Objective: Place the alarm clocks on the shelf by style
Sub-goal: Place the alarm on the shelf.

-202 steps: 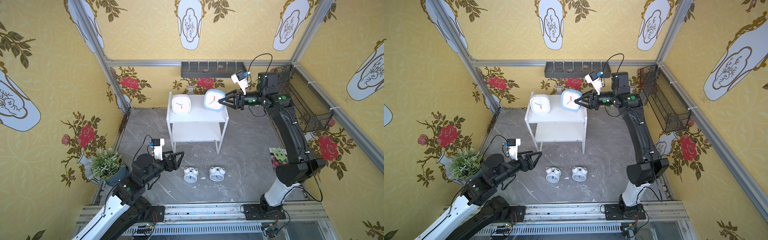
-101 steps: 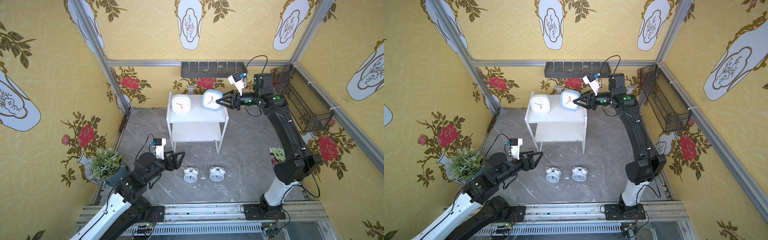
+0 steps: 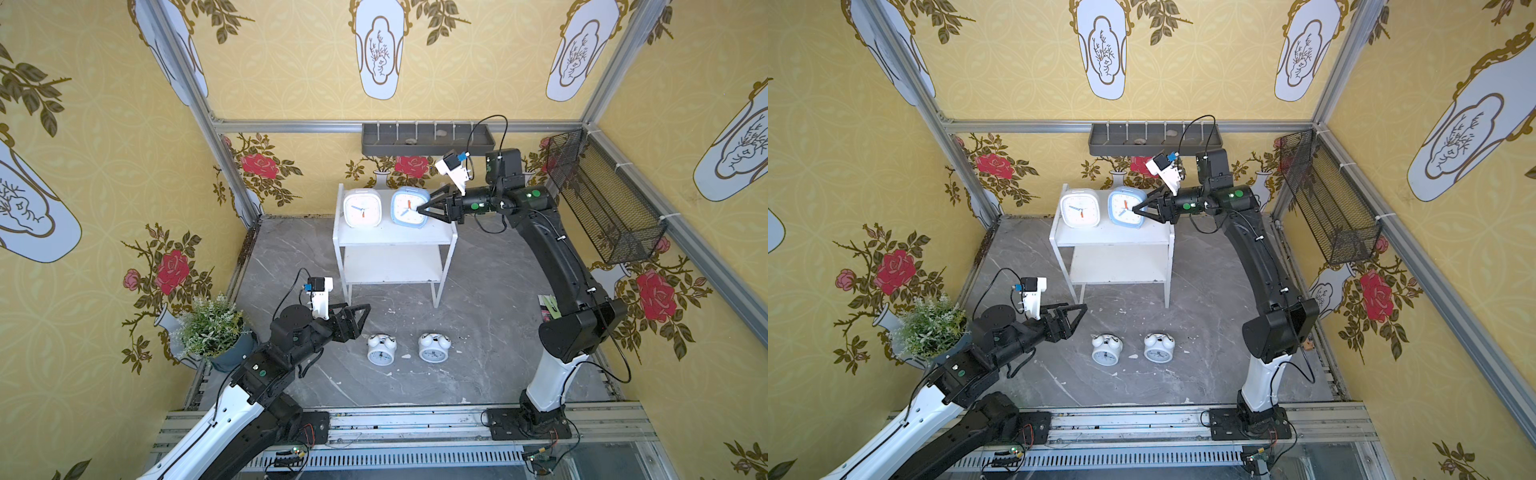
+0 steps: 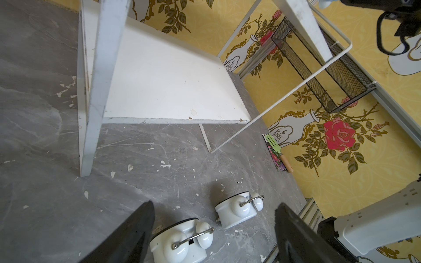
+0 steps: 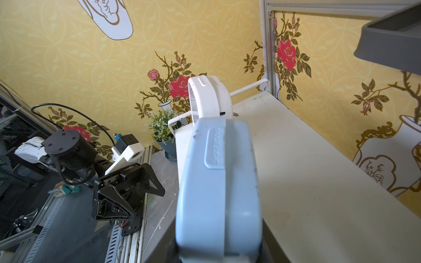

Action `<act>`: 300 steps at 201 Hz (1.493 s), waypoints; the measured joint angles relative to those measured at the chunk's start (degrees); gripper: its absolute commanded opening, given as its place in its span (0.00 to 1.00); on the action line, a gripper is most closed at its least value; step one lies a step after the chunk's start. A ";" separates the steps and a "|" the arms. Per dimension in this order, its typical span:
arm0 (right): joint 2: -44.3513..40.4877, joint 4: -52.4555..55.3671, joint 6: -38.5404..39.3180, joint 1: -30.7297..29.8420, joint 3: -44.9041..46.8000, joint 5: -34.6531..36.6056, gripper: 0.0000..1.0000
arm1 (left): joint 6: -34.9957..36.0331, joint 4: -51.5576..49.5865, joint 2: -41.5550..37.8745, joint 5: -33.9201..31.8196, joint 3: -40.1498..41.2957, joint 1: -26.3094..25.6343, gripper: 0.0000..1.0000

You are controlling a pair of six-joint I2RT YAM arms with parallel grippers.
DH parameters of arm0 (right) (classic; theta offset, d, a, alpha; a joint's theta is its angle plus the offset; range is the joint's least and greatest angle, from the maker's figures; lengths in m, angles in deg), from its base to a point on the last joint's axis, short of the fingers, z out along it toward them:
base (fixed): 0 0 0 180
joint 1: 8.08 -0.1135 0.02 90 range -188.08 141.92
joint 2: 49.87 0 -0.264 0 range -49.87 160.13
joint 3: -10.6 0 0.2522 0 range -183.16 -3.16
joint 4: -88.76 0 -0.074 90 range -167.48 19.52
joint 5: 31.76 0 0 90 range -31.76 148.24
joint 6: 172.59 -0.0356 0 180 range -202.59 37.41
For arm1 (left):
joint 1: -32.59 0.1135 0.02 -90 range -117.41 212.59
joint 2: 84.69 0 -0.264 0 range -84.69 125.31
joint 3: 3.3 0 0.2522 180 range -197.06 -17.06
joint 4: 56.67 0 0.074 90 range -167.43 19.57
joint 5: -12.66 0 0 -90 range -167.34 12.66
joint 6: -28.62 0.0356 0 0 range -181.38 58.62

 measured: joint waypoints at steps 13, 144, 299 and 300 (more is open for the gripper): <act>0.00 -0.02 0.09 0.00 0.26 0.61 0.36 | 0.04 0.02 -0.04 0.00 0.13 0.00 0.86; -0.85 0.28 1.62 0.07 1.22 4.66 0.47 | 0.20 1.88 1.27 0.44 0.55 0.00 0.86; -4.59 -1.44 1.64 0.50 6.45 8.46 0.74 | 0.39 2.62 2.10 1.31 0.44 0.00 0.86; -4.63 -1.44 1.64 0.50 6.49 8.50 0.74 | 0.39 2.62 2.10 1.31 0.44 0.00 0.87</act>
